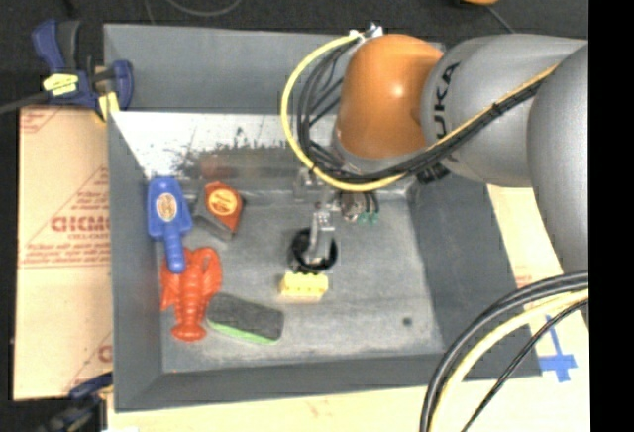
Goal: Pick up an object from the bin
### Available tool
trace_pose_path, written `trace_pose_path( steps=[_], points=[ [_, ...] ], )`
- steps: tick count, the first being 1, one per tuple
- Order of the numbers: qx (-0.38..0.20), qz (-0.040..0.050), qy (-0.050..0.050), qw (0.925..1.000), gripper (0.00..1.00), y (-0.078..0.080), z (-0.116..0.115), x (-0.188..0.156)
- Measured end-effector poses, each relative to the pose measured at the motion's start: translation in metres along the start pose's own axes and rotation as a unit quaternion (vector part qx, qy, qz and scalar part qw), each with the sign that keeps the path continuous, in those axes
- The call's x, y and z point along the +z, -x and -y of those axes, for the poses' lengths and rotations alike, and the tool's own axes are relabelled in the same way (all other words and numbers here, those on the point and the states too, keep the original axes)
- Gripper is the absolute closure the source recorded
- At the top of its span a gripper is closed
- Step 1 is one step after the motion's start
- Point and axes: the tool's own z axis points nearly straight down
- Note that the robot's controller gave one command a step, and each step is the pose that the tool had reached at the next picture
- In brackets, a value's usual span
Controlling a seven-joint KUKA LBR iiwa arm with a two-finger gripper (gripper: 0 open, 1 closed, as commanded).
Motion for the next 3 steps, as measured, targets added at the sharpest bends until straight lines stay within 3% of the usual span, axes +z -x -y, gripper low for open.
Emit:
trace_pose_path(
  steps=[1, 2, 3],
  points=[
    [-0.077, -0.0037, -0.001, 0.9971, 0.00, -0.016, 0.013, 0.013],
    [-0.199, 0.0001, -0.001, 0.9800, 0.00, -0.004, 0.035, 0.048],
    [-0.287, -0.0043, 0.001, 0.9578, 1.00, -0.009, 0.014, 0.070]
  ],
)
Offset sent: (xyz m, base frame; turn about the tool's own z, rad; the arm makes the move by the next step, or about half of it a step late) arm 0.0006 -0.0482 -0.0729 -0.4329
